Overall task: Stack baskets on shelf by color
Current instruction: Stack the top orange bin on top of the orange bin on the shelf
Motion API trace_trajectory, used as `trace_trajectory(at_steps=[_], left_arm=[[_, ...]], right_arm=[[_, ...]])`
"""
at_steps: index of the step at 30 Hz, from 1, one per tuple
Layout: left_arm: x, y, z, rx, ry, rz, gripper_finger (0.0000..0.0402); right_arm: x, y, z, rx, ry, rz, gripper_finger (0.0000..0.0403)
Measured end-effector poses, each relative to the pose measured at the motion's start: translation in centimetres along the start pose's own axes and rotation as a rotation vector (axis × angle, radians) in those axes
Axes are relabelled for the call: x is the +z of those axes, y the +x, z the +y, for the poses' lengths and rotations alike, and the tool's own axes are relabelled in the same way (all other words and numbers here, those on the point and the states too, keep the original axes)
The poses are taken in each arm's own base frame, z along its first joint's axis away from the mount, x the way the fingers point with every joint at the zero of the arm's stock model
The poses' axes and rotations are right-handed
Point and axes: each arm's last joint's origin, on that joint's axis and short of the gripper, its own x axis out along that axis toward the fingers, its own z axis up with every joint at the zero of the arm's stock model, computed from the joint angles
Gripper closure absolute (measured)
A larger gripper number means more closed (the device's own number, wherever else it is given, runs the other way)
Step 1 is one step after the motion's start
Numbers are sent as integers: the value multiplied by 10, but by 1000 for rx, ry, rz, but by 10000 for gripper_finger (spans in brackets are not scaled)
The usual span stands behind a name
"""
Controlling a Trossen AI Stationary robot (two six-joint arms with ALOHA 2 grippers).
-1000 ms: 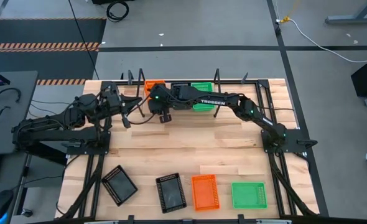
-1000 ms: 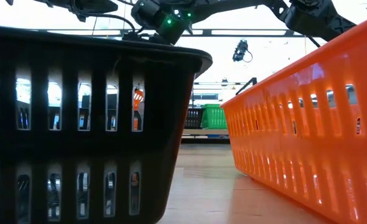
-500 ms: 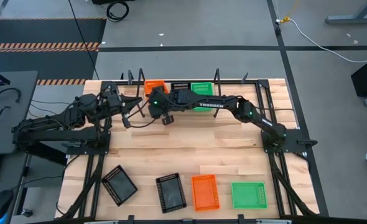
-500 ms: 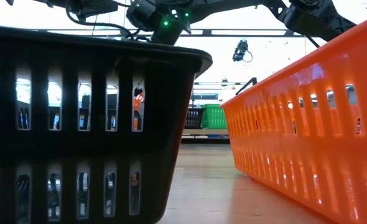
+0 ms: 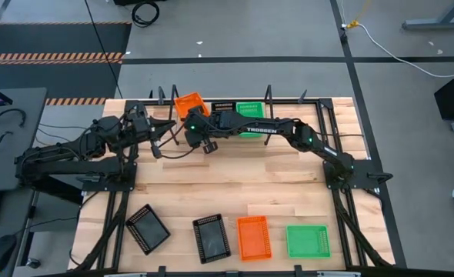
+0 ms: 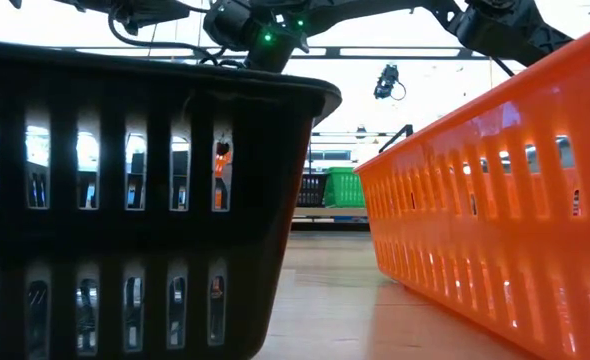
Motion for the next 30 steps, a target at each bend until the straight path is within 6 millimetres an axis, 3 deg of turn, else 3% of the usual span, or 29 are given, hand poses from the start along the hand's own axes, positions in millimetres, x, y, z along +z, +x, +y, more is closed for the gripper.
trace_trajectory(at_steps=[8,20,26,30], left_arm=[[0,0,0,1,1,-2,378],[0,0,0,0,1,-2,369],[0,0,0,0,-1,2,376],[-1,0,0,-3,0,7,371]], right_arm=[[-2,0,3,37,-14,13,384],[6,-1,-3,-23,38,-63,245],[6,-5,-6,-66,142,-50,221],[-1,-5,-1,13,199,4,222]])
